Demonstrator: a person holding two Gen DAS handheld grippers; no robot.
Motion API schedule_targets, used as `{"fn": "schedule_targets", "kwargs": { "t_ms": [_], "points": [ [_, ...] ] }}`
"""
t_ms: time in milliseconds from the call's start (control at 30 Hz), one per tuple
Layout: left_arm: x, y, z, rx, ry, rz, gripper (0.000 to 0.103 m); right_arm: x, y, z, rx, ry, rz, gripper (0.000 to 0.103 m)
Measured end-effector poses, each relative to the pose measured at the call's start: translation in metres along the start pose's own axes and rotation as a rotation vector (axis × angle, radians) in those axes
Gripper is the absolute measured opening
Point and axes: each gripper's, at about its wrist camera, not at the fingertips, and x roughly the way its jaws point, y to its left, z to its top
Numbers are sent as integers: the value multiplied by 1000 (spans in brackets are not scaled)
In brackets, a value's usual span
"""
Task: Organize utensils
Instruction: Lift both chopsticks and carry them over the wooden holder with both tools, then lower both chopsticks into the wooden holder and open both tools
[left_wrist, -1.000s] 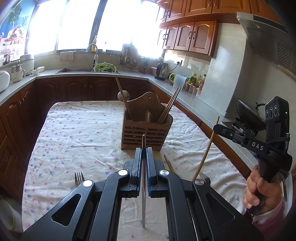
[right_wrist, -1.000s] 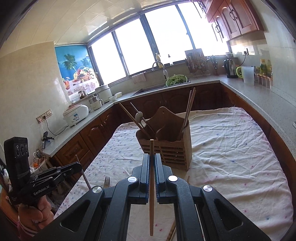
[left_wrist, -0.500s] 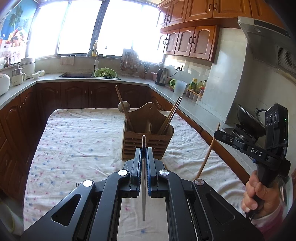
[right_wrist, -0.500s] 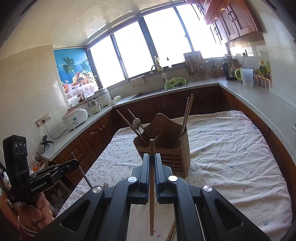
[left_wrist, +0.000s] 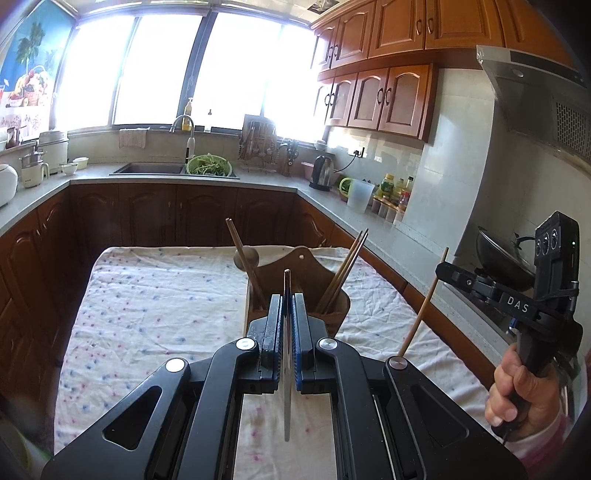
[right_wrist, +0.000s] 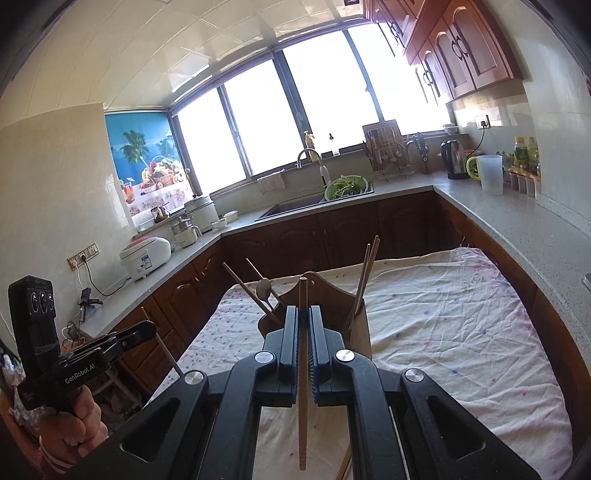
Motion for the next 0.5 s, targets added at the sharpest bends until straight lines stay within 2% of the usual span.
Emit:
{"fn": "schedule_targets", "kwargs": {
  "t_ms": [500],
  "points": [
    [30,1,74,35,-105,7,4,20,-6,66,-24,-108,-31,5]
  ]
}}
